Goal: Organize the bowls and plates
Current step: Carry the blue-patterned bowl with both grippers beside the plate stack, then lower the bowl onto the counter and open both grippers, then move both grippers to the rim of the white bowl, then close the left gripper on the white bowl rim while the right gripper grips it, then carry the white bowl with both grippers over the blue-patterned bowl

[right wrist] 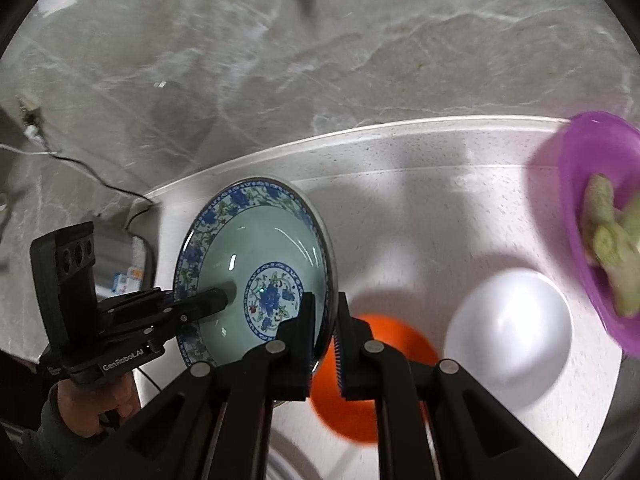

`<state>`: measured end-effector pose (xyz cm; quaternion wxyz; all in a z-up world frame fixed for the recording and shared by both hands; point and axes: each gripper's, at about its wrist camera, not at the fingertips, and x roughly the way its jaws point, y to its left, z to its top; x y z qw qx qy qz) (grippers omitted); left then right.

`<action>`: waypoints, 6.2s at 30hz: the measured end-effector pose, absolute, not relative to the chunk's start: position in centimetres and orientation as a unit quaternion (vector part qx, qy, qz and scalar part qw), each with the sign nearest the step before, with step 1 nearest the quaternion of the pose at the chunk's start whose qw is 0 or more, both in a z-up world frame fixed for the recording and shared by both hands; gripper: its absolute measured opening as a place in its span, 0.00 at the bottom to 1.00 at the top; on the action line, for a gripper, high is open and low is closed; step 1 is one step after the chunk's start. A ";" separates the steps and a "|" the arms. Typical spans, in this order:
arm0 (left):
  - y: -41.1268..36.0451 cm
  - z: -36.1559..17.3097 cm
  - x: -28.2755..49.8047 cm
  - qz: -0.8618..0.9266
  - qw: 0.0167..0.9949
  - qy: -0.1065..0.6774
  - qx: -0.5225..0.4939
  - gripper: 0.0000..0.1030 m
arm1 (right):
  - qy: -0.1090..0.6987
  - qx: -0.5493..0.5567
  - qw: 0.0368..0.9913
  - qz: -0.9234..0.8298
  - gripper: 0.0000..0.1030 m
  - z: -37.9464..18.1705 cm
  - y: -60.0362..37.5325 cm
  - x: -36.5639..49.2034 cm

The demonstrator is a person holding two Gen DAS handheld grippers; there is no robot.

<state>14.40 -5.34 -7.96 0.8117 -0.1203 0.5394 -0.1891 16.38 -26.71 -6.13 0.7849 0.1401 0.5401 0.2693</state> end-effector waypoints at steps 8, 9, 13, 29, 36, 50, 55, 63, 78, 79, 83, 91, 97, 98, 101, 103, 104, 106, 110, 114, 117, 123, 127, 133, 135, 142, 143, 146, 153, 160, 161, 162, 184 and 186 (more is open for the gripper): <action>-11.0 -6.1 6.0 -0.212 0.810 0.533 -0.120 0.13 | 0.513 0.141 0.804 0.266 0.10 -4.1 -31.2 7.8; -12.2 -6.3 4.6 -0.215 0.808 0.536 -0.116 0.13 | 0.513 0.142 0.805 0.264 0.10 -4.3 -31.9 7.1; -16.0 -7.6 0.8 -0.223 0.796 0.552 -0.110 0.13 | 0.517 0.153 0.804 0.251 0.10 -5.7 -34.8 3.3; -25.3 -15.8 -6.6 -0.213 0.769 0.597 -0.082 0.13 | 0.564 0.194 0.772 0.219 0.11 -14.3 -42.6 -4.3; -26.8 -18.4 -5.3 -0.205 0.763 0.608 -0.079 0.13 | 0.572 0.189 0.767 0.219 0.11 -16.4 -43.5 -4.9; -26.5 -18.9 -4.2 -0.200 0.763 0.608 -0.086 0.14 | 0.574 0.185 0.765 0.224 0.14 -17.2 -43.2 -5.1; -25.3 -16.3 -4.7 -0.209 0.781 0.580 -0.100 0.89 | 0.558 0.204 0.772 0.227 0.44 -16.8 -43.4 -5.9; -21.8 -11.0 -3.4 -0.212 0.814 0.535 -0.079 1.00 | 0.507 0.246 0.799 0.211 0.66 -14.5 -45.9 -6.7; -16.1 -8.2 18.0 -0.212 0.797 0.564 -0.038 0.99 | 0.431 0.396 0.795 0.160 0.80 -10.1 -49.7 3.6; -16.6 -8.9 19.3 -0.222 0.787 0.574 -0.040 0.99 | 0.432 0.405 0.790 0.156 0.80 -10.5 -49.6 4.1; -19.6 -11.8 22.8 -0.260 0.755 0.602 -0.017 0.98 | 0.458 0.422 0.768 0.146 0.78 -12.4 -47.3 7.1; -23.6 -15.0 25.4 -0.316 0.724 0.613 0.022 0.80 | 0.489 0.451 0.733 0.142 0.67 -17.2 -43.8 9.4; -26.1 -17.9 26.0 -0.336 0.702 0.627 0.038 0.74 | 0.507 0.447 0.724 0.138 0.62 -19.1 -42.6 10.6; -26.2 -18.2 26.2 -0.343 0.697 0.628 0.033 0.74 | 0.510 0.444 0.724 0.137 0.60 -19.4 -42.4 10.8; -26.5 -18.8 26.8 -0.349 0.694 0.629 0.030 0.74 | 0.514 0.447 0.720 0.134 0.57 -20.1 -42.3 11.3; -26.8 -19.4 27.2 -0.353 0.690 0.631 0.028 0.70 | 0.516 0.448 0.718 0.132 0.55 -20.4 -42.3 11.5; -27.0 -19.7 27.3 -0.355 0.686 0.634 0.030 0.63 | 0.517 0.448 0.717 0.133 0.53 -20.5 -42.3 11.6; -27.4 -19.9 27.2 -0.358 0.681 0.638 0.034 0.50 | 0.520 0.445 0.718 0.132 0.49 -20.7 -42.2 11.7; -27.9 -20.6 27.0 -0.366 0.670 0.646 0.033 0.28 | 0.525 0.443 0.715 0.134 0.38 -21.0 -42.0 11.9; -28.4 -20.9 26.7 -0.366 0.670 0.645 0.029 0.21 | 0.531 0.440 0.712 0.134 0.27 -21.4 -41.7 12.1; -28.8 -20.7 26.4 -0.365 0.670 0.645 0.031 0.17 | 0.533 0.436 0.713 0.133 0.22 -21.4 -41.7 12.1; -29.4 -20.4 25.9 -0.362 0.669 0.648 0.031 0.15 | 0.528 0.440 0.714 0.131 0.22 -21.4 -41.3 12.5; -29.8 -20.3 25.7 -0.361 0.667 0.650 0.036 0.15 | 0.528 0.438 0.716 0.129 0.21 -21.1 -41.4 12.6; -29.9 -20.0 25.6 -0.357 0.670 0.649 0.041 0.14 | 0.528 0.437 0.717 0.129 0.21 -20.9 -41.8 12.4; -30.0 -19.9 25.7 -0.356 0.671 0.649 0.040 0.14 | 0.527 0.437 0.717 0.130 0.21 -20.9 -41.9 12.4; -30.1 -19.4 25.9 -0.357 0.671 0.648 0.047 0.11 | 0.525 0.438 0.718 0.128 0.21 -20.5 -42.1 12.2; -30.1 -19.3 25.9 -0.358 0.671 0.648 0.045 0.11 | 0.525 0.439 0.718 0.128 0.21 -20.4 -42.2 12.2; -30.3 -18.7 25.8 -0.357 0.673 0.646 0.049 0.11 | 0.523 0.440 0.719 0.129 0.21 -20.1 -42.4 12.2; -30.7 -16.9 24.9 -0.356 0.681 0.636 0.069 0.10 | 0.519 0.434 0.724 0.136 0.20 -19.1 -42.5 11.9; -30.7 -15.2 23.2 -0.355 0.688 0.629 0.073 0.10 | 0.513 0.432 0.728 0.141 0.20 -18.1 -42.9 11.0; -30.6 -14.9 22.9 -0.356 0.689 0.628 0.071 0.10 | 0.513 0.431 0.729 0.142 0.20 -18.0 -43.0 10.8; -30.6 -14.5 22.6 -0.356 0.689 0.628 0.068 0.10 | 0.512 0.431 0.729 0.142 0.20 -17.9 -42.9 10.7; -31.9 -9.3 7.4 -0.381 0.692 0.610 0.069 0.10 | 0.510 0.420 0.733 0.161 0.20 -15.3 -43.1 -3.7; -31.9 -10.1 6.0 -0.376 0.689 0.616 0.063 0.10 | 0.515 0.418 0.731 0.157 0.20 -15.9 -43.0 -4.8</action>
